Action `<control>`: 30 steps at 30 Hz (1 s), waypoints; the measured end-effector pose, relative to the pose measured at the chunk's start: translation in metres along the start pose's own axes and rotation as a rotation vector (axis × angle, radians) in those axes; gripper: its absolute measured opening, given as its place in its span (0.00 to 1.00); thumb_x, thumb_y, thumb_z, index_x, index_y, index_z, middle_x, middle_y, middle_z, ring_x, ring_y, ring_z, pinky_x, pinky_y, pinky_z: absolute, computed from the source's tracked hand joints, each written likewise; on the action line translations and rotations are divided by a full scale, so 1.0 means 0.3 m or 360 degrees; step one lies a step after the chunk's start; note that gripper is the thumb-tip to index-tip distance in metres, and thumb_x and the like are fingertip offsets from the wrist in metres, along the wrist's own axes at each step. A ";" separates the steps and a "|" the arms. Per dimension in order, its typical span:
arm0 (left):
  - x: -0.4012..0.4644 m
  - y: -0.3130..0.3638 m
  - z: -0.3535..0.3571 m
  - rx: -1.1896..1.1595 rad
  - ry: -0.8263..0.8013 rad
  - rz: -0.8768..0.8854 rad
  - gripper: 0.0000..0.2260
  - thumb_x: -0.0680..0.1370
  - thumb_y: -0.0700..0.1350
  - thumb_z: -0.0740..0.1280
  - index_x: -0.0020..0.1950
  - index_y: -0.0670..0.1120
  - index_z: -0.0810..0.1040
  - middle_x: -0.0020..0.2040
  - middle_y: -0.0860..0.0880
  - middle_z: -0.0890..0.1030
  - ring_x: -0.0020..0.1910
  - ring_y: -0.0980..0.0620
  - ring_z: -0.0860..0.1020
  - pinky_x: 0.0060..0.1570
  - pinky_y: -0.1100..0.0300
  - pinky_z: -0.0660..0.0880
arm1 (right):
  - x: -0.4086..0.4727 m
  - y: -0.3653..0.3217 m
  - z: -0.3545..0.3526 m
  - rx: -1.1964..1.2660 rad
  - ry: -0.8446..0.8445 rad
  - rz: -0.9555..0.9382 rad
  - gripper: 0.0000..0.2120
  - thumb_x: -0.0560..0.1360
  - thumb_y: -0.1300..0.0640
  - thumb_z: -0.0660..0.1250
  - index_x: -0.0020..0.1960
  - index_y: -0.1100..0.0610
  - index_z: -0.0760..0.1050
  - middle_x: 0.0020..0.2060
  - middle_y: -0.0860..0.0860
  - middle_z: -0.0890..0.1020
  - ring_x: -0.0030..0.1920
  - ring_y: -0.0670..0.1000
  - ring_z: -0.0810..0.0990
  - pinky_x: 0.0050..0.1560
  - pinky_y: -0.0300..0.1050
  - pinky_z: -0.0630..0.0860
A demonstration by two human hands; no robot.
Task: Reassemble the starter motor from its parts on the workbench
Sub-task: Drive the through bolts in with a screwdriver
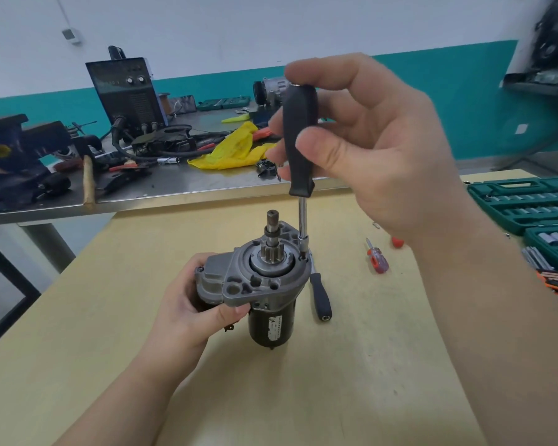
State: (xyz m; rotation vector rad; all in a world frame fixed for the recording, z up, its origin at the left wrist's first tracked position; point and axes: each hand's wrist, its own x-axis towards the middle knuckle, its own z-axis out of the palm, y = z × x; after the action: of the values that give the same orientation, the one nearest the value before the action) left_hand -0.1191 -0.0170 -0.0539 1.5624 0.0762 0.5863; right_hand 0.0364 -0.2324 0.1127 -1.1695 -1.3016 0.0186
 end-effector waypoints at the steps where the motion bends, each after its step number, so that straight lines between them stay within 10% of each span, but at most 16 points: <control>1: 0.000 0.000 0.003 0.0013 0.0009 0.0004 0.31 0.66 0.57 0.87 0.62 0.47 0.81 0.49 0.42 0.84 0.41 0.47 0.79 0.34 0.56 0.76 | 0.000 -0.001 -0.003 -0.0005 -0.0012 -0.0019 0.17 0.81 0.70 0.68 0.67 0.58 0.73 0.54 0.61 0.82 0.50 0.61 0.88 0.54 0.57 0.86; 9: -0.003 0.008 0.014 -0.0009 0.0020 0.0022 0.30 0.65 0.56 0.87 0.61 0.47 0.81 0.50 0.43 0.85 0.42 0.49 0.80 0.35 0.58 0.77 | 0.007 0.022 0.040 -0.0708 0.0617 -0.0188 0.16 0.76 0.55 0.79 0.57 0.52 0.74 0.41 0.45 0.82 0.37 0.46 0.81 0.41 0.37 0.81; 19: -0.001 0.007 0.008 0.0001 0.0028 0.0011 0.31 0.65 0.57 0.87 0.62 0.48 0.81 0.51 0.38 0.84 0.44 0.43 0.79 0.37 0.55 0.78 | 0.005 0.004 -0.007 -0.0052 0.0107 0.0036 0.15 0.83 0.69 0.66 0.65 0.56 0.72 0.54 0.65 0.83 0.48 0.60 0.89 0.49 0.56 0.87; 27: -0.003 0.011 0.010 0.0021 0.0032 -0.0012 0.31 0.64 0.58 0.87 0.62 0.49 0.81 0.53 0.39 0.85 0.48 0.43 0.82 0.39 0.54 0.79 | 0.010 0.032 0.041 -0.0621 0.0561 -0.0155 0.18 0.76 0.54 0.79 0.56 0.45 0.71 0.39 0.47 0.80 0.37 0.48 0.81 0.40 0.42 0.82; 30: -0.004 0.007 0.006 0.0022 0.0033 -0.0028 0.32 0.65 0.57 0.87 0.63 0.48 0.81 0.55 0.37 0.84 0.49 0.41 0.81 0.41 0.53 0.79 | 0.013 0.037 0.038 -0.0502 0.0542 -0.0143 0.11 0.80 0.57 0.74 0.57 0.50 0.73 0.43 0.52 0.83 0.40 0.52 0.84 0.44 0.50 0.85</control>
State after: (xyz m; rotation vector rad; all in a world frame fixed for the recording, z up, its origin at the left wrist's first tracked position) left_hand -0.1199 -0.0192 -0.0521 1.5678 0.1099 0.5895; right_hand 0.0355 -0.2173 0.1062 -1.3115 -1.0743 -0.4479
